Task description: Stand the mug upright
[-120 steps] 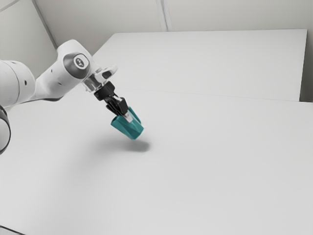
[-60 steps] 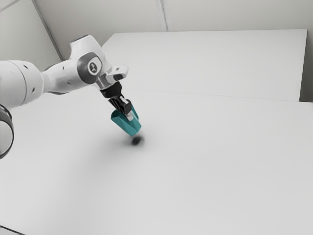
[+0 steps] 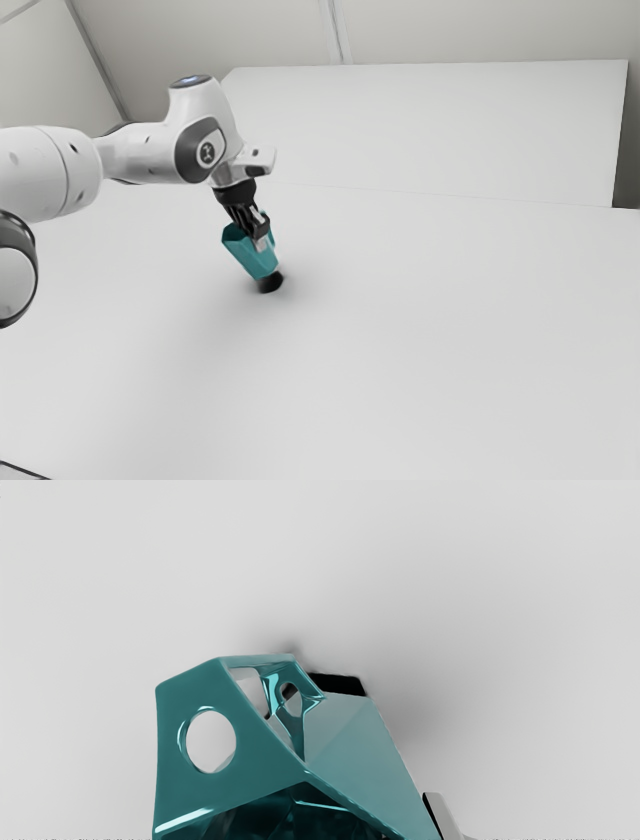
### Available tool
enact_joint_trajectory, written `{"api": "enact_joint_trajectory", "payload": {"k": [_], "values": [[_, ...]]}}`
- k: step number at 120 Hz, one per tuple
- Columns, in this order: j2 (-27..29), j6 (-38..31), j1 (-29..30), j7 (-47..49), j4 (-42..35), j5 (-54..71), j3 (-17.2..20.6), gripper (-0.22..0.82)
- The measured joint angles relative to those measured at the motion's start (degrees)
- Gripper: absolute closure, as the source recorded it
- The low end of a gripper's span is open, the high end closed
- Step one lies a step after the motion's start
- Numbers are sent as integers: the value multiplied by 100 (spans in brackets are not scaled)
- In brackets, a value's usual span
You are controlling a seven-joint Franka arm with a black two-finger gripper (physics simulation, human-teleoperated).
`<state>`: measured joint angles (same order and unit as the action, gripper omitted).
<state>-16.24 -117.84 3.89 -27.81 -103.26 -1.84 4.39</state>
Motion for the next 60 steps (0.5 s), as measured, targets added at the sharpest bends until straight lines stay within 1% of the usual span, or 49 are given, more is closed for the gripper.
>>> {"api": "enact_joint_trajectory", "payload": {"k": [60], "values": [[-183,122,-29,209,15,453,0,79]]}}
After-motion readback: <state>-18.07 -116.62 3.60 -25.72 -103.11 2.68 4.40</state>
